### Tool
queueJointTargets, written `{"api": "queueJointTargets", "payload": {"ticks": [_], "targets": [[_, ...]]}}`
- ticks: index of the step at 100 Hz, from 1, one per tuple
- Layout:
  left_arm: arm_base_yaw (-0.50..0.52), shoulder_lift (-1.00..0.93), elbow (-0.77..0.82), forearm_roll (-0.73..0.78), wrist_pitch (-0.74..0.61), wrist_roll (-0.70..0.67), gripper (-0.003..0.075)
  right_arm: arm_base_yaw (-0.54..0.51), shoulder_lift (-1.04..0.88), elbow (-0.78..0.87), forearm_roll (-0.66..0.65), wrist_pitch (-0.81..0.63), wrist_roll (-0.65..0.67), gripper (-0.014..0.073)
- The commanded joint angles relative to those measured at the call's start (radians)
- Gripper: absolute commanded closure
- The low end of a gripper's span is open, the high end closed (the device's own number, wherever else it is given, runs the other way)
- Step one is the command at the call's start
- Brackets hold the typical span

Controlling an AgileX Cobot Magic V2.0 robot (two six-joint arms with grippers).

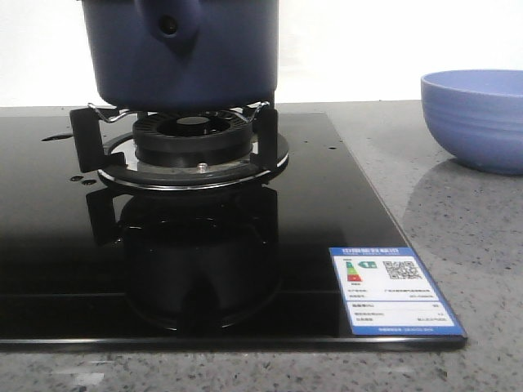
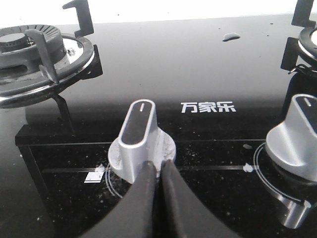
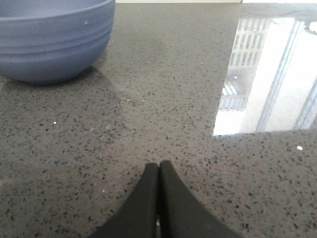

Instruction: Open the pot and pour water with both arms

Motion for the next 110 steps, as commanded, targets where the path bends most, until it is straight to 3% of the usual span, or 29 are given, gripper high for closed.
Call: {"api": "queueJointTargets", "payload": {"ticks": [1, 50, 58, 64, 74, 93, 110], "targets": [[0.0, -0.027, 0.032, -0.006, -0.05, -0.003, 0.0741, -0.004, -0.019, 0.027, 0.001, -0.008, -0.005, 0.0657], [0.0, -0.027, 0.032, -0.006, -0.05, -0.003, 0.0741, -0.004, -0.019, 0.027, 0.001, -0.008, -0.005, 0.0657], [0.0, -0.027, 0.032, 0.051, -0.05, -0.003, 0.0741, -0.004, -0.019, 0.027, 0.001, -0.008, -0.005, 0.0657], [0.0, -0.027, 0.032, 0.073, -0.061, -0.003, 0.0741, -0.004, -0.019, 0.027, -0.077, -0.03, -0.015, 0.0657], [0.0, -0.027, 0.032, 0.062, -0.143, -0.003, 0.0741, -0.004, -0.019, 0.027, -0.196, -0.136, -0.015, 0.0657], [0.0, -0.027, 0.032, -0.056, -0.332, -0.003, 0.0741, -0.004, -0.019, 0.027, -0.196, -0.447, -0.013, 0.0657], [0.0, -0.027, 0.032, -0.189, -0.475, -0.005, 0.0741, -0.004, -0.019, 0.027, -0.152, -0.617, 0.032, 0.0657]]}}
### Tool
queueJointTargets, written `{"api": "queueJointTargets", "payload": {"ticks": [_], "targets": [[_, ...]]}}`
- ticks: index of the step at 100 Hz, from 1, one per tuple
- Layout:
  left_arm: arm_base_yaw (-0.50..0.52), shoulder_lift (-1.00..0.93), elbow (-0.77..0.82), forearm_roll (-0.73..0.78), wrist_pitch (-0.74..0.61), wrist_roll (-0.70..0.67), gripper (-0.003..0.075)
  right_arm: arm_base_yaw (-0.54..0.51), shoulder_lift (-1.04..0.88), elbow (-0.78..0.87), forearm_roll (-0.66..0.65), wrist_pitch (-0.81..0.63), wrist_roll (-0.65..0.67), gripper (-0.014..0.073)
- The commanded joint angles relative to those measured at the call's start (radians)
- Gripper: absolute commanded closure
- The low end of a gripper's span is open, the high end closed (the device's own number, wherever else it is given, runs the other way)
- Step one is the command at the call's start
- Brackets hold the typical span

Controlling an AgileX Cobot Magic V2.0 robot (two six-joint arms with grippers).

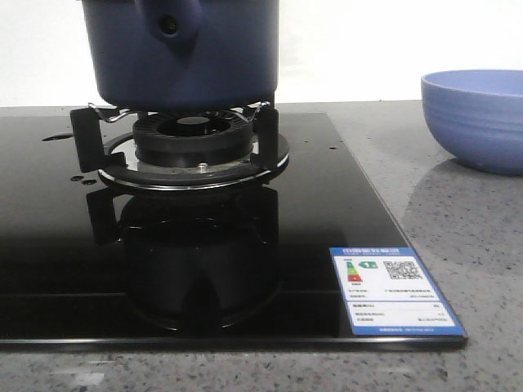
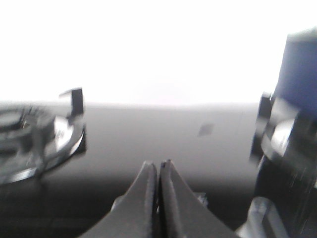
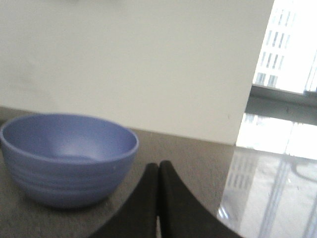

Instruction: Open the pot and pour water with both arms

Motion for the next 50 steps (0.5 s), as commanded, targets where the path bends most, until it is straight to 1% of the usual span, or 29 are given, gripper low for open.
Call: {"api": "queueJointTargets", "payload": {"ticks": [1, 6, 14, 25, 32, 41, 47, 50], "targets": [[0.0, -0.027, 0.032, -0.092, -0.171, -0.011, 0.0741, -0.004, -0.019, 0.026, 0.029, -0.169, 0.027, 0.0657], [0.0, -0.027, 0.032, -0.178, -0.213, -0.04, 0.0741, -0.004, -0.019, 0.026, 0.065, -0.17, 0.079, 0.0657], [0.0, -0.027, 0.032, -0.3, -0.254, -0.04, 0.0741, -0.004, -0.017, 0.026, 0.158, -0.11, 0.155, 0.0657], [0.0, -0.027, 0.032, -0.406, -0.259, -0.04, 0.0741, -0.004, -0.017, 0.024, 0.247, 0.002, 0.162, 0.0657], [0.0, -0.027, 0.032, -0.483, -0.273, -0.04, 0.0741, -0.004, -0.017, 0.024, 0.292, 0.046, 0.162, 0.0657], [0.0, -0.027, 0.03, -0.553, -0.273, -0.042, 0.0741, -0.004, -0.017, 0.022, 0.397, 0.028, 0.162, 0.0657], [-0.002, -0.027, 0.026, -0.569, -0.268, -0.054, 0.0741, -0.004, -0.017, 0.011, 0.475, 0.022, 0.162, 0.0657], [-0.002, -0.027, 0.022, -0.569, -0.268, -0.054, 0.0741, -0.004, -0.017, 0.003, 0.49, 0.03, 0.162, 0.0657]]}}
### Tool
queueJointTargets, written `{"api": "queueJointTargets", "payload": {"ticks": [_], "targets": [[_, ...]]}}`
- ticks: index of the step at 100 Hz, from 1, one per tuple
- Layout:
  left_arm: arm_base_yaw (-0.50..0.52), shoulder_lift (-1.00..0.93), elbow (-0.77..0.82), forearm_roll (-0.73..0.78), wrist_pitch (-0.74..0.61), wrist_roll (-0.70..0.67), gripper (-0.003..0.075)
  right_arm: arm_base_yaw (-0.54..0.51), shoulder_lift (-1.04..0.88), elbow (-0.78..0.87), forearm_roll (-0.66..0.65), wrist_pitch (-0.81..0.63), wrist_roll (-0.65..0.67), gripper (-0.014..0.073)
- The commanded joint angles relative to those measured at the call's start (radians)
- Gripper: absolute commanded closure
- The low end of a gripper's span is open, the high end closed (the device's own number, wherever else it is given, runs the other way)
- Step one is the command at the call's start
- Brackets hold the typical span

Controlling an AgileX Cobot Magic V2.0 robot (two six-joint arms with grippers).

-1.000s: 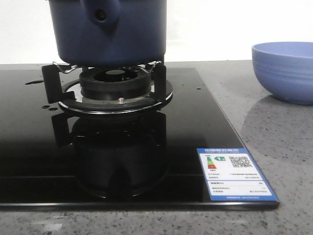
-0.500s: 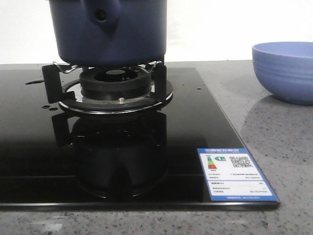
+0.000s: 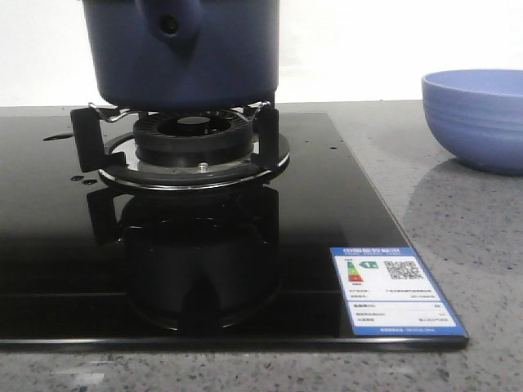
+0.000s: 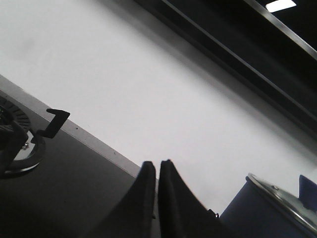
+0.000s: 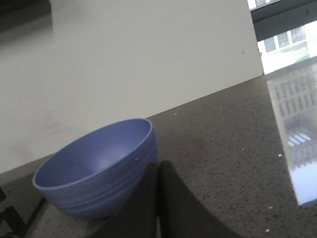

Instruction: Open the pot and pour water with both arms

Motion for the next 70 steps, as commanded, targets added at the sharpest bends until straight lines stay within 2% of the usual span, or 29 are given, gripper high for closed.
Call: {"api": "queueJointTargets", "payload": {"ticks": [1, 14, 23, 33, 54, 70], "targets": [[-0.002, -0.026, 0.021, -0.033, -0.07, -0.016, 0.0741, -0.004, -0.017, -0.003, 0.088, -0.066, 0.001, 0.0657], [-0.016, 0.002, -0.062, -0.013, 0.079, -0.02, 0.0741, -0.004, 0.0, -0.099, 0.088, 0.092, 0.001, 0.0657], [-0.049, 0.062, -0.147, 0.099, 0.176, -0.02, 0.0741, -0.004, 0.05, -0.191, 0.068, 0.2, -0.001, 0.0657], [-0.111, 0.166, -0.243, 0.237, 0.224, -0.018, 0.074, 0.002, 0.143, -0.288, 0.048, 0.291, -0.003, 0.0657], [-0.312, 0.445, -0.421, 0.408, 0.284, -0.016, 0.074, 0.064, 0.392, -0.451, 0.053, 0.436, -0.003, 0.0657], [-0.503, 0.613, -0.511, 0.432, 0.295, -0.003, 0.0739, 0.143, 0.562, -0.57, 0.137, 0.623, -0.003, 0.0657]]}}
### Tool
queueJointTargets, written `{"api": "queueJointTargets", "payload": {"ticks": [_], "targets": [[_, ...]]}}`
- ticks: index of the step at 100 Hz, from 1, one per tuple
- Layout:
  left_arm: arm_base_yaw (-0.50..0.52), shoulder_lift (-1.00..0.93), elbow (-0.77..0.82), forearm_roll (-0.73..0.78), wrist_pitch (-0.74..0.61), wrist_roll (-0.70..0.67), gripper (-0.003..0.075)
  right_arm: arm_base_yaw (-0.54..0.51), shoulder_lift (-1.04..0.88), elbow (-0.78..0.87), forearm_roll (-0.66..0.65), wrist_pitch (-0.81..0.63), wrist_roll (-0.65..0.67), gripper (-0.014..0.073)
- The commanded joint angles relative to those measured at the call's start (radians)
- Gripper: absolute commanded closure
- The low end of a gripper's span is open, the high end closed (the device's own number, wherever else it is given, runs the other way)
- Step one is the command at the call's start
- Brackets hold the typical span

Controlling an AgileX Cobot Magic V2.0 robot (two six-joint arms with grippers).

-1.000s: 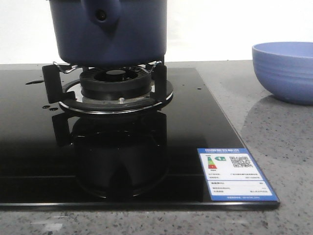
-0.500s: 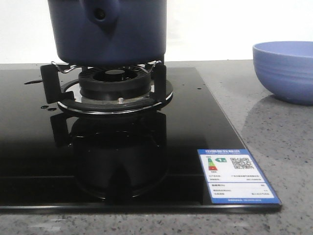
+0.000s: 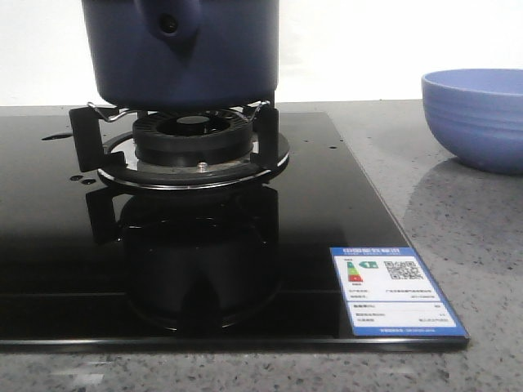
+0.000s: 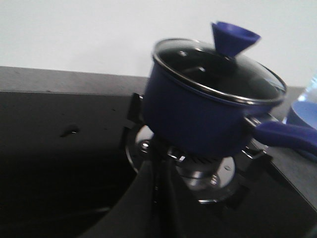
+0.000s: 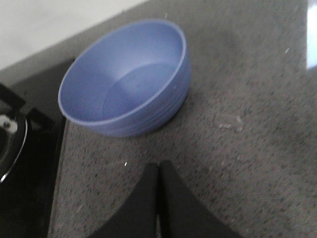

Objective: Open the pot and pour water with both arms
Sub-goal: 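Move the left gripper onto the blue lid knob and close on it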

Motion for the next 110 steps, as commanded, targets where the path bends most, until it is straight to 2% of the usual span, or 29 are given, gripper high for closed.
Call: {"api": "queueJointTargets", "payload": {"ticks": [1, 13, 24, 36, 43, 48, 58, 63, 72, 82, 99, 108, 110], "targets": [[-0.106, 0.087, -0.076, 0.017, -0.059, 0.019, 0.0739, 0.043, 0.096, -0.093, 0.057, 0.037, -0.009, 0.0657], [-0.259, 0.148, -0.135, 0.017, -0.064, 0.033, 0.0738, 0.106, 0.169, -0.168, 0.183, 0.12, -0.154, 0.0663], [-0.396, 0.168, -0.177, 0.017, -0.1, 0.067, 0.0737, 0.149, 0.192, -0.213, 0.338, 0.124, -0.285, 0.0663], [-0.499, 0.168, -0.21, 0.024, -0.137, 0.084, 0.0714, 0.157, 0.192, -0.231, 0.506, 0.116, -0.423, 0.0663], [-0.53, 0.168, -0.23, 0.035, -0.168, 0.084, 0.0648, 0.157, 0.192, -0.233, 0.581, 0.114, -0.514, 0.0663], [-0.541, 0.168, -0.241, 0.055, -0.185, 0.084, 0.0563, 0.157, 0.192, -0.233, 0.617, 0.114, -0.554, 0.0663], [-0.543, 0.168, -0.275, 0.066, -0.185, 0.084, 0.0414, 0.157, 0.192, -0.233, 0.622, 0.114, -0.574, 0.0663], [-0.543, 0.181, -0.301, 0.066, -0.139, 0.084, 0.0384, 0.157, 0.192, -0.233, 0.622, 0.114, -0.574, 0.0663], [-0.543, 0.221, -0.359, 0.066, -0.03, 0.084, 0.0386, 0.157, 0.192, -0.233, 0.622, 0.112, -0.574, 0.0663], [-0.543, 0.273, -0.415, 0.105, 0.021, 0.084, 0.0387, 0.157, 0.192, -0.233, 0.622, 0.112, -0.574, 0.0663], [-0.543, 0.346, -0.499, 0.437, 0.07, 0.084, 0.0409, 0.157, 0.192, -0.233, 0.622, 0.112, -0.574, 0.0663], [-0.543, 0.4, -0.57, 0.58, 0.221, 0.084, 0.0471, 0.157, 0.192, -0.233, 0.622, 0.117, -0.574, 0.0663], [-0.543, 0.415, -0.588, 0.606, 0.289, 0.084, 0.0484, 0.157, 0.192, -0.233, 0.622, 0.119, -0.574, 0.0663]]}}
